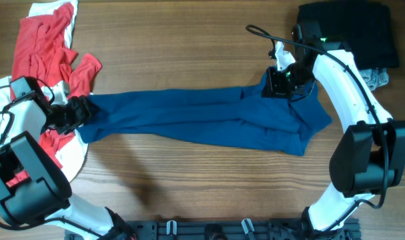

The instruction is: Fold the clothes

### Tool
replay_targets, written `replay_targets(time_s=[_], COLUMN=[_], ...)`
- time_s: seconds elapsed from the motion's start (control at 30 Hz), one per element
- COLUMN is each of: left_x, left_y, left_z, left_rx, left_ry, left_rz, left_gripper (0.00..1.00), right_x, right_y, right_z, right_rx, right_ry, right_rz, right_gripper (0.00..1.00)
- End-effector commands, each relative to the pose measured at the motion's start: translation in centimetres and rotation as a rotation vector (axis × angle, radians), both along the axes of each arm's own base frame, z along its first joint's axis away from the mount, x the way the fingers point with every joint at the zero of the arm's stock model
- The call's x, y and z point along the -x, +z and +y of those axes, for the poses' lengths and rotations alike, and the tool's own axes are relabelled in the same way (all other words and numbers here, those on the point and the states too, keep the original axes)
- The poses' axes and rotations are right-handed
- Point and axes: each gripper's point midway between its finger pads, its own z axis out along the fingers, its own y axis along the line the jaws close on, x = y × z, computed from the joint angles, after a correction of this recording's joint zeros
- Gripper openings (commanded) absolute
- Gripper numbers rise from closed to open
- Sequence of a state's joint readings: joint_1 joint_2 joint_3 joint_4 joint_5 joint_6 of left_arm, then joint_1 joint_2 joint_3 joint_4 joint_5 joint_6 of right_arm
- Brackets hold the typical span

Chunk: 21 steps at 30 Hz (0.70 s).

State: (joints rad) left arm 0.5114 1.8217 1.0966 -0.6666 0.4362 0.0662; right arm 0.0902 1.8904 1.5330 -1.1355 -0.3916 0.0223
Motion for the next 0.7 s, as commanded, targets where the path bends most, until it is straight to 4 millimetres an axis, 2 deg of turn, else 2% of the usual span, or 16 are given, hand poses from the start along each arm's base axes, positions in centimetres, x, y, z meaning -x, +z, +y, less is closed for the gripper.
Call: replay_targets(time_s=[0.0, 0.1, 0.5, 0.67], left_x=[0.2, 0.5, 0.9, 1.1], left_y=[-0.6, -1.1, -1.7, -2.1], left_z=[-0.7, -0.9, 0.2, 0.4], left_rx=[0.013, 0.015, -0.050, -0.054], left_ry=[-0.017, -0.017, 0.000, 0.024], left_rz=[-0.012, -0.009, 0.019, 0.043], left_gripper=[0.68, 0.63, 0.66, 0.63], right_x=[0.0, 0.0, 0.0, 0.0], right_y=[0.2, 0.2, 0.2, 0.2], right_z=[-0.2, -0.2, -0.2, -0.2], right_rx=[0.010, 0.010, 0.009, 0.010], right_ry=[-0.006, -0.006, -0.006, -0.006], right_rz=[-0.006, -0.006, -0.005, -0.006], right_gripper=[0.11, 0.11, 0.11, 0.12])
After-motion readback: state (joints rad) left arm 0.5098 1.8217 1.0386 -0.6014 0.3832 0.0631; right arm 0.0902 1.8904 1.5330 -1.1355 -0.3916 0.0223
